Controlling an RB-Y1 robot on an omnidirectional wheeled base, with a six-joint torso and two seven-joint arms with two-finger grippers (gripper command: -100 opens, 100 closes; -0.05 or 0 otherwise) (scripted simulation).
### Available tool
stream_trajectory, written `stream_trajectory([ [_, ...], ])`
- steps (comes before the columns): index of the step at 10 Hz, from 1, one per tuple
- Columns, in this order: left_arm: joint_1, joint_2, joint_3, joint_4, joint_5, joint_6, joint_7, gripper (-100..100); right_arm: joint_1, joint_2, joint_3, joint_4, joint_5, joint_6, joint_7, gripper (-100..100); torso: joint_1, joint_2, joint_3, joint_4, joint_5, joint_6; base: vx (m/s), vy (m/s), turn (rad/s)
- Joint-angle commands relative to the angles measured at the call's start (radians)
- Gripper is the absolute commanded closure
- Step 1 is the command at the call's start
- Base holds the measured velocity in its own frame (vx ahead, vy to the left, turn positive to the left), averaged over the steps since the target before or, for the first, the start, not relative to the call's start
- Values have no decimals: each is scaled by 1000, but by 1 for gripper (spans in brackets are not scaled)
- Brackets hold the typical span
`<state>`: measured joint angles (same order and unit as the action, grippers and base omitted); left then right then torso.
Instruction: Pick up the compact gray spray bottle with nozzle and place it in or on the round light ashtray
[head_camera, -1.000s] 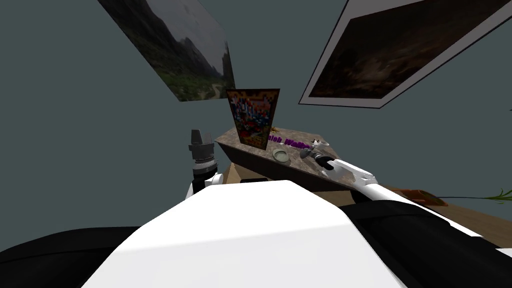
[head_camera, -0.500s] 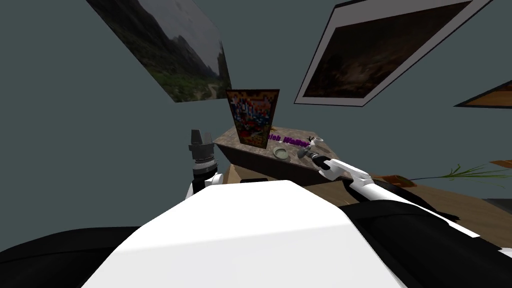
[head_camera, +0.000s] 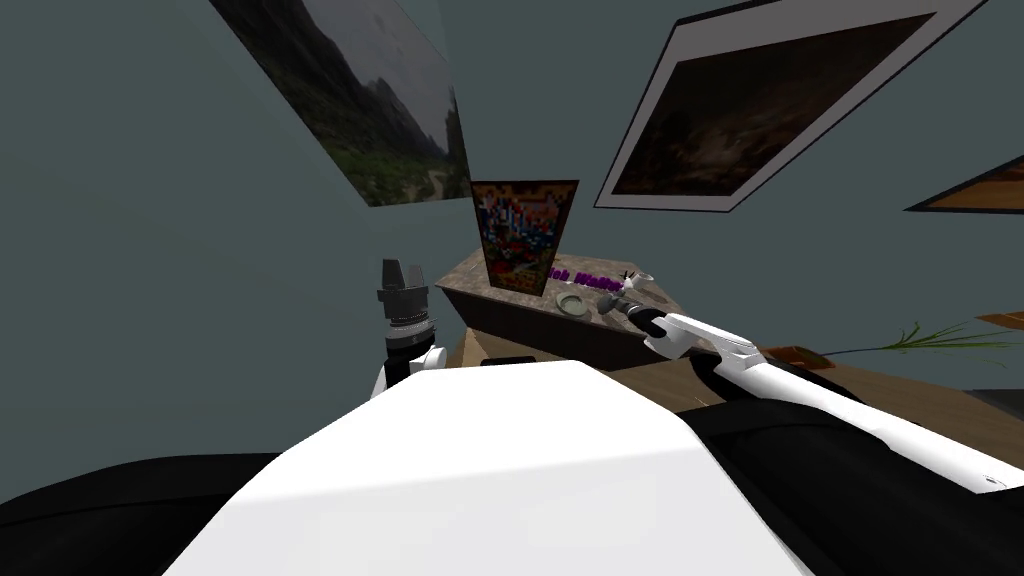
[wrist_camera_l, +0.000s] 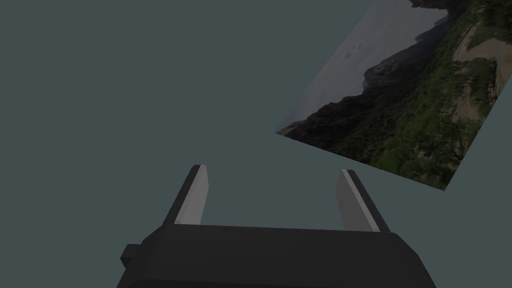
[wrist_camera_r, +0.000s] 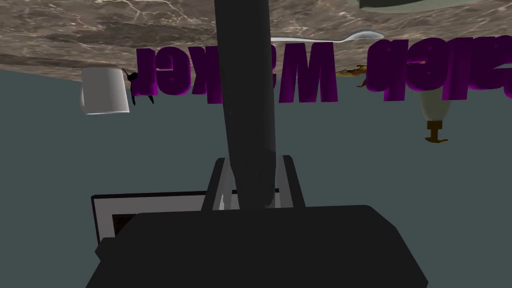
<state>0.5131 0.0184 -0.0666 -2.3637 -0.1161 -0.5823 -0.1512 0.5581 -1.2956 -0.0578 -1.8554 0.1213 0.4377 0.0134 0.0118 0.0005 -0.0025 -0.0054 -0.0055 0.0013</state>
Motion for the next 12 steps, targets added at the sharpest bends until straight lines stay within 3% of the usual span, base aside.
stream_trajectory([
  [1, 0, 0, 0, 0, 0, 0, 0, 0, 22, -41, -20, -12, -15, 3, -28, 100, 0, 0, 0, 0, 0, 0, 15, 170, 81],
  [6, 0, 0, 0, 0, 0, 0, 0, 0, 77, -154, -80, -38, -71, 9, -97, 100, 2, -2, -1, 0, 0, -3, 24, 172, 82],
  [8, 0, 0, 0, 0, 0, 0, 0, 0, 84, -156, -85, -42, -71, 11, -99, 100, 0, -4, -2, -1, 0, -3, 41, 101, 43],
  [9, 0, 0, 0, 0, 0, 0, 0, 0, 84, -158, -86, -43, -72, 10, -102, -100, -6, -2, -1, 0, -2, -1, 6, 14, 1],
  [12, 0, 0, 0, 0, 0, 0, 0, 0, 83, -158, -86, -43, -72, 10, -102, -100, -12, 1, 0, 0, -4, -1, 1, 2, 0],
])
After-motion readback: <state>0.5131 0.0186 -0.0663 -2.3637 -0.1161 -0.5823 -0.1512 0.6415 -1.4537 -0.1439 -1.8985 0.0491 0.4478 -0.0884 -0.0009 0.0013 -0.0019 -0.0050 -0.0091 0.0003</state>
